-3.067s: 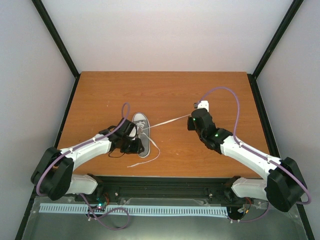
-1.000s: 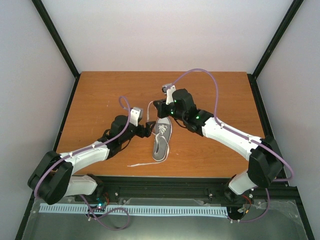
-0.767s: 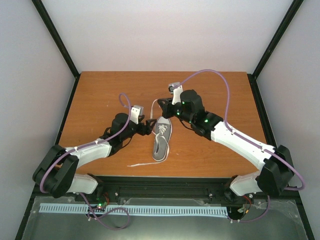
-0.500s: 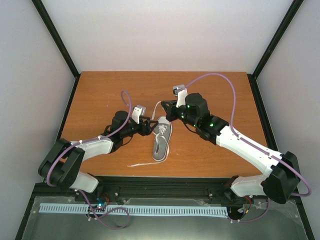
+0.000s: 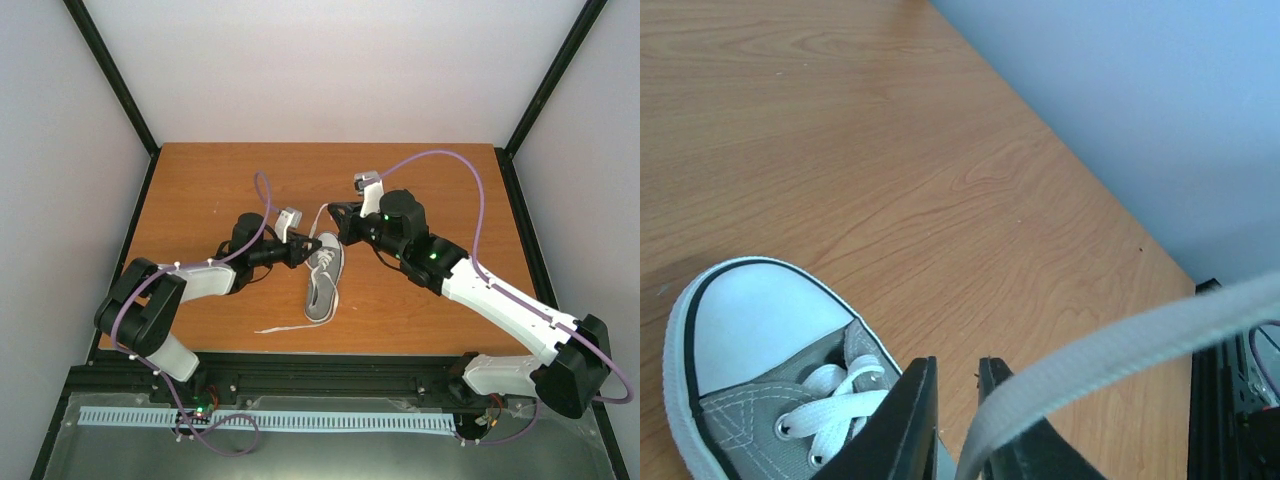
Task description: Tie the shoes
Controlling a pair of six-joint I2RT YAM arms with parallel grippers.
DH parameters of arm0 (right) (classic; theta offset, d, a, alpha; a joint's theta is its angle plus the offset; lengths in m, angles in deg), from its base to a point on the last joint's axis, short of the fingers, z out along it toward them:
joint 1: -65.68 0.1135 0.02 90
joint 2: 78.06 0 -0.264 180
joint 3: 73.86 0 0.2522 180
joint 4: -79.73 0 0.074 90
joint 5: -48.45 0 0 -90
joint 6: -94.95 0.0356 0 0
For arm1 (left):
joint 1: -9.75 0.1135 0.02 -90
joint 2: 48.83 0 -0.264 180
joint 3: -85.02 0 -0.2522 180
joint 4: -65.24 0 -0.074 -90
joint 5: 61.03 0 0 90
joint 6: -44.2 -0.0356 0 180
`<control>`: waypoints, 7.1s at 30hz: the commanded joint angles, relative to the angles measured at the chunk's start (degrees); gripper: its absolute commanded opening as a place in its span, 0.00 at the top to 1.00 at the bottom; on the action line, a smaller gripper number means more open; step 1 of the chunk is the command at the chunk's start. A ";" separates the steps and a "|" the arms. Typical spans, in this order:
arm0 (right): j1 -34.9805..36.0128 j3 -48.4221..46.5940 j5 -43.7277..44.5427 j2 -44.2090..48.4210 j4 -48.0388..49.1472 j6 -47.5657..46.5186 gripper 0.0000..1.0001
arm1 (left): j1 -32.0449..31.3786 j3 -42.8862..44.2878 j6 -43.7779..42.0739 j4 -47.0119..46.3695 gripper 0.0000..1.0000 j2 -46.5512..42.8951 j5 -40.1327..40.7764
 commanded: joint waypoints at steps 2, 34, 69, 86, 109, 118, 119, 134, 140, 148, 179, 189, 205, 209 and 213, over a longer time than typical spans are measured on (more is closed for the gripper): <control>0.22 -0.49 1.14 0.00 -1.29 0.35 0.97 | 0.22 2.11 -2.00 0.92 0.91 -0.61 -5.33; -3.04 5.76 -9.45 -2.86 -9.71 -12.26 0.16 | 0.22 2.20 -2.36 13.83 0.99 -1.32 5.44; 25.00 0.37 -2.07 -37.89 -0.28 -29.08 0.46 | 0.22 2.46 -1.20 11.75 0.99 0.10 1.06; 25.42 2.63 -9.69 -37.60 2.35 -27.76 0.97 | 0.22 2.46 -1.67 12.54 0.99 -0.40 1.69; 13.03 23.20 0.43 5.13 -5.43 -13.81 0.97 | 0.22 1.70 -3.45 13.00 0.99 -3.19 0.43; -5.01 18.54 1.28 3.52 7.96 -9.55 0.97 | 0.17 1.93 -5.68 10.91 0.99 -2.11 -5.61; -6.00 17.05 0.77 3.15 8.41 -9.76 0.97 | 0.14 1.96 -5.84 10.69 0.99 -2.06 -6.13; -7.78 1.72 -8.01 -3.13 12.26 -7.10 0.97 | -3.98 9.32 -7.85 12.98 0.68 4.41 -7.76; -7.78 0.36 -7.66 -3.35 11.44 -7.32 0.97 | -4.92 9.11 -8.24 12.99 0.58 3.05 -6.26; -7.78 -0.57 -7.42 -2.93 11.32 -6.16 0.97 | -6.33 11.16 -10.44 15.83 0.44 3.70 -6.11; -7.86 -4.38 0.06 -4.08 4.78 3.90 0.97 | -9.27 14.68 -14.01 18.38 0.61 5.85 -2.86; -8.86 -7.64 -3.06 -7.28 3.66 3.53 0.97 | -9.32 13.31 -14.84 19.50 0.79 4.68 -3.95; -9.45 -12.59 -6.88 -12.79 3.15 4.62 0.97 | -9.28 13.87 -15.42 19.35 0.69 4.73 -3.81; -9.45 -15.21 -11.30 -14.81 2.18 4.13 0.97 | -9.27 14.05 -15.36 19.38 0.73 5.13 -3.90; -9.45 -17.17 -14.77 -16.45 1.35 4.10 0.97 | -9.28 14.38 -15.44 19.57 0.70 5.15 -3.33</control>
